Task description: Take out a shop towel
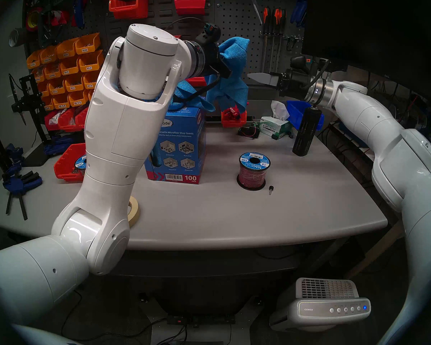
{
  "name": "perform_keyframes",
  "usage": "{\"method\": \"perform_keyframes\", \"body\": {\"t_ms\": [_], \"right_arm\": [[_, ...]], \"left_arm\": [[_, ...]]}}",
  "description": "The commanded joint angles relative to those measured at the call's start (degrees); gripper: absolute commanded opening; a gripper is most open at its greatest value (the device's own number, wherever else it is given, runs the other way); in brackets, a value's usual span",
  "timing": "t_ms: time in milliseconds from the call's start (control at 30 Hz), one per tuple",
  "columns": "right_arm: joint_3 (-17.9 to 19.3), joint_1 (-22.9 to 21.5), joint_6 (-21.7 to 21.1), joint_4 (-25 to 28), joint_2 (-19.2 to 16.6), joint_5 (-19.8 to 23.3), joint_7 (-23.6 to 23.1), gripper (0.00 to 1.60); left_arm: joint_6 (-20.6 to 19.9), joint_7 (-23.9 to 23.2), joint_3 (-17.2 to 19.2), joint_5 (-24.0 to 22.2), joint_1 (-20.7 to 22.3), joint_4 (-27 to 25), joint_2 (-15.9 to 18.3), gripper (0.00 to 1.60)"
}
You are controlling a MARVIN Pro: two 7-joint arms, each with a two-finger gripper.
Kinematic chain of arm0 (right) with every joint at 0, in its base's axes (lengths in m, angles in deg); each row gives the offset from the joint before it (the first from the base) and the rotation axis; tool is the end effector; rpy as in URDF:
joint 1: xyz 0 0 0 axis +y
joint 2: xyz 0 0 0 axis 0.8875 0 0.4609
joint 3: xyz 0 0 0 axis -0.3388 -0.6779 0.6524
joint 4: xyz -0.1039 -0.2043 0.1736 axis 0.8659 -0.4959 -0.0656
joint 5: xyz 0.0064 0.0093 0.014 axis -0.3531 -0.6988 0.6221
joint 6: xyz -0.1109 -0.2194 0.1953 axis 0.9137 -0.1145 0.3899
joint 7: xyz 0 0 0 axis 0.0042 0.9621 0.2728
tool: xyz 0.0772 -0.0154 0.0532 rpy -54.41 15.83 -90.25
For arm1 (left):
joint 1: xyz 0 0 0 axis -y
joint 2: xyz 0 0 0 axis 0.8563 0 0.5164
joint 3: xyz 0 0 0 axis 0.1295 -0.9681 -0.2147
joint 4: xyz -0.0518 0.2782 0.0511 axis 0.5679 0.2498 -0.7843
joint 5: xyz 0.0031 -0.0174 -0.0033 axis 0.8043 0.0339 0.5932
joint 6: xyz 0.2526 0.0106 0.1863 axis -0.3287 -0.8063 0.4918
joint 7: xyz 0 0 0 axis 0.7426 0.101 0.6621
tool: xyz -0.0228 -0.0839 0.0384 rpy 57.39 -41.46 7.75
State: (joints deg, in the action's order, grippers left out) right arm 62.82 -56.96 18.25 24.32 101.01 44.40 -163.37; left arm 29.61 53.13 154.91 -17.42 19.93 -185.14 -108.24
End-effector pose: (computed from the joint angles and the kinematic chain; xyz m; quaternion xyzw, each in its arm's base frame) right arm 0.5707 -0.1422 0.0057 -0.5652 -0.3627 -0.5530 0.4930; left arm 0.4760 -0.1737 0.0794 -0.6486 0.3168 -0.6921 0.0019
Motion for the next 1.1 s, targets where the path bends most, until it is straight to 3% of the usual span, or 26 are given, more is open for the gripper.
{"method": "perform_keyframes", "body": {"t_ms": [0,300,433,467,700,1067], "right_arm": [[1.45,-2.27,-0.63,1.26,-1.20,1.52,0.05,1.60],[1.93,-3.79,-1.05,2.50,-0.86,1.76,0.05,1.60],[2.39,-4.95,-1.20,3.09,-0.27,1.88,0.05,1.60],[2.60,-6.06,-1.38,3.56,0.20,1.73,0.05,1.60],[2.77,-6.65,-1.60,3.66,0.67,1.78,0.05,1.60],[2.91,-7.49,-1.96,3.52,2.66,1.53,0.05,1.60]], "left_arm": [[1.26,1.29,-0.45,-0.03,-0.03,-0.35,-1.95,0.00],[1.40,1.99,-1.26,-0.09,-3.80,-0.40,-2.09,0.00],[1.51,1.83,-1.46,-0.35,-5.83,-2.05,-1.87,0.00],[1.68,2.02,-0.85,-0.88,-7.31,-4.42,-1.69,0.00],[1.45,1.94,-0.27,-1.32,-7.70,-5.78,-1.67,0.00],[1.66,-0.07,-0.87,-4.69,-9.90,-12.67,-3.04,0.00]]}}
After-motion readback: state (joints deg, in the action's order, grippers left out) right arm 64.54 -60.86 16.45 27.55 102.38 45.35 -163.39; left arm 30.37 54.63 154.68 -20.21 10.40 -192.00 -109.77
